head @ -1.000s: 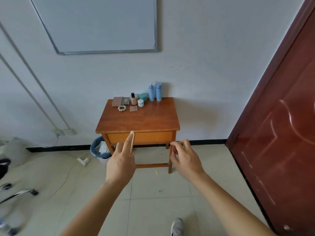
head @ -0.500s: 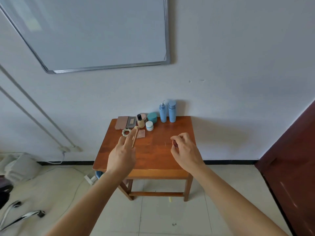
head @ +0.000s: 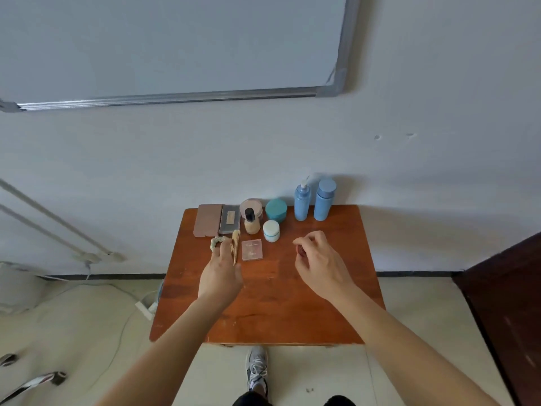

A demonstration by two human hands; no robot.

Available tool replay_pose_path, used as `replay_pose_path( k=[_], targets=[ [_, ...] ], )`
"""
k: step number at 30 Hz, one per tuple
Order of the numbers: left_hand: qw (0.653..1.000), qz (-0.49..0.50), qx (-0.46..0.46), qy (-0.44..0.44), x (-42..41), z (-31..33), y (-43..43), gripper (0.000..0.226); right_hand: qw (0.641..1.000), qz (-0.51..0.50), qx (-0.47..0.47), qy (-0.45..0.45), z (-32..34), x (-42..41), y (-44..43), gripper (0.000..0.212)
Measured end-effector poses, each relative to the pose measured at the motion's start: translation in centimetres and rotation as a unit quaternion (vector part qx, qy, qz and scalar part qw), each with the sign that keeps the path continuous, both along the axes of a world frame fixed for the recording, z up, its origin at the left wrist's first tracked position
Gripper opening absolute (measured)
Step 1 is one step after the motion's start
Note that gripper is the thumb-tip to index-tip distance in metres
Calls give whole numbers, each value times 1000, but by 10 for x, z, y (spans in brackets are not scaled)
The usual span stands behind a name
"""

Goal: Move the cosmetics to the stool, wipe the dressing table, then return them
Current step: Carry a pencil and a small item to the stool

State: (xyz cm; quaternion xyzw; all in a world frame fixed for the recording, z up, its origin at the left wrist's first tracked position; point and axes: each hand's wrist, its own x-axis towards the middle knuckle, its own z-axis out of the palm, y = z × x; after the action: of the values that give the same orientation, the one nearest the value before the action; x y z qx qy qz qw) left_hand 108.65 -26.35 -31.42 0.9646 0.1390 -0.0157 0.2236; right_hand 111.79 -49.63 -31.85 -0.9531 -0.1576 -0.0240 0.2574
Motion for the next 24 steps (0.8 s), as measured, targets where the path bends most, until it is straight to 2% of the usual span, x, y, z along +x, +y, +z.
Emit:
replay_pose_path(
  k=[6, 11, 19, 24],
  targets=[
    [993, 3, -39, 109, 64, -63, 34, 52, 993, -58, -38, 91, -49, 40, 36, 41],
    [983, -13, -66, 170, 93, -98, 47, 52, 981, -91, -66, 157, -83, 47, 59, 42],
    [982, -65, -19, 179, 102, -112, 48, 41, 971, -98, -86, 202, -109, 48, 68, 50],
    [988, -90, 50, 113, 104, -88, 54, 35, 973, -102, -102, 178, -91, 51, 63, 57]
  ],
)
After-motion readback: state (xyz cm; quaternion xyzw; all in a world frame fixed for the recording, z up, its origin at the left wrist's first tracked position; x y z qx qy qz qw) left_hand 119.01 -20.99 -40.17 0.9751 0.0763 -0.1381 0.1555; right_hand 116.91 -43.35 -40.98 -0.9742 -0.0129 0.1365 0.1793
